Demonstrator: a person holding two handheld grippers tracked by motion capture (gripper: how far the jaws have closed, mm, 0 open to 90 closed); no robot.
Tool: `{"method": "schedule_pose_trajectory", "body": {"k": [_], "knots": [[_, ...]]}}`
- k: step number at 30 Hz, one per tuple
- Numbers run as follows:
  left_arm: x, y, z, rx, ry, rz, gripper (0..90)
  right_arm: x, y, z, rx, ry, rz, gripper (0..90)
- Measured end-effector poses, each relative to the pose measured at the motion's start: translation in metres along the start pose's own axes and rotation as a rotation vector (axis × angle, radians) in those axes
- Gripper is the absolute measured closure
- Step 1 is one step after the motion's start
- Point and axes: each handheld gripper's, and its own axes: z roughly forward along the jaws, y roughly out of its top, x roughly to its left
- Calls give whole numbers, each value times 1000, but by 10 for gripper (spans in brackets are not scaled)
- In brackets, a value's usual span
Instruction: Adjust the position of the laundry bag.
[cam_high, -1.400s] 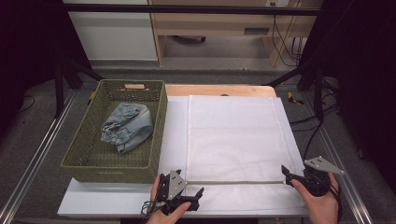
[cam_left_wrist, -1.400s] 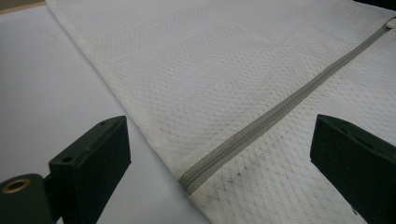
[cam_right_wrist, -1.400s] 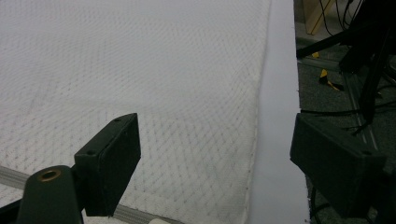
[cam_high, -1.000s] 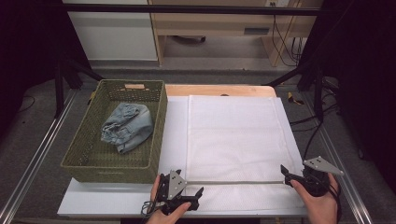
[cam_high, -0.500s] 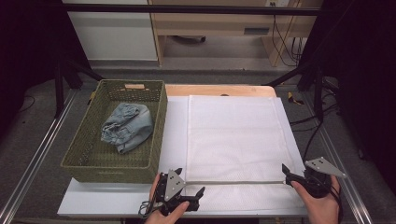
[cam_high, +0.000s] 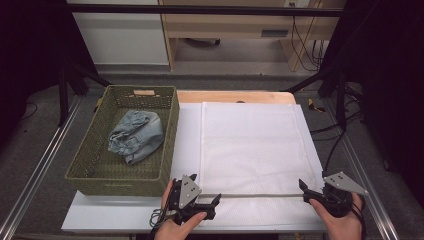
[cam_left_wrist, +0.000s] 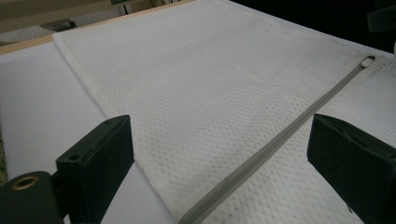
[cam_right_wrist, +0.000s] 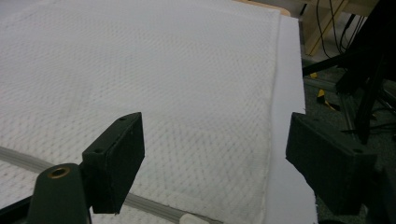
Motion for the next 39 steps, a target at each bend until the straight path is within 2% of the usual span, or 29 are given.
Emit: {"method": "schedule_pose_trajectory", "body": {"k": [6,12,16,17,19,22,23,24,28,31,32,37,39], "knots": [[5,10,11,21,17,18,73,8,-3,-4,9,22,-24,200],[7,19,24,43,32,36,68,8,-11,-8,26,24,-42,162],[9,22,37,80,32,65,68,3,-16,-10,44,16,-21,146],[12,22,43,99,28,51,68,1,-16,-9,43,10,-20,146],[13,23,46,102,23,40,68,1,-16,-9,43,10,-15,152],[23,24,56,118,61,12,80,0,-16,-8,47,5,-19,177],[25,24,59,113,65,-9,85,0,-16,-8,48,4,-21,184],[25,24,59,113,65,-9,88,0,-16,-8,48,4,-21,184],[34,22,69,127,72,-55,112,1,-17,-7,53,4,-22,201],[40,17,78,141,81,-116,124,1,-16,-7,55,5,-22,206],[41,16,80,144,84,-125,130,1,-17,-7,57,4,-28,207],[44,15,86,169,104,-129,136,3,-16,-6,58,6,-30,207],[43,14,88,197,116,-128,140,3,-16,-5,58,5,-32,208]]}}
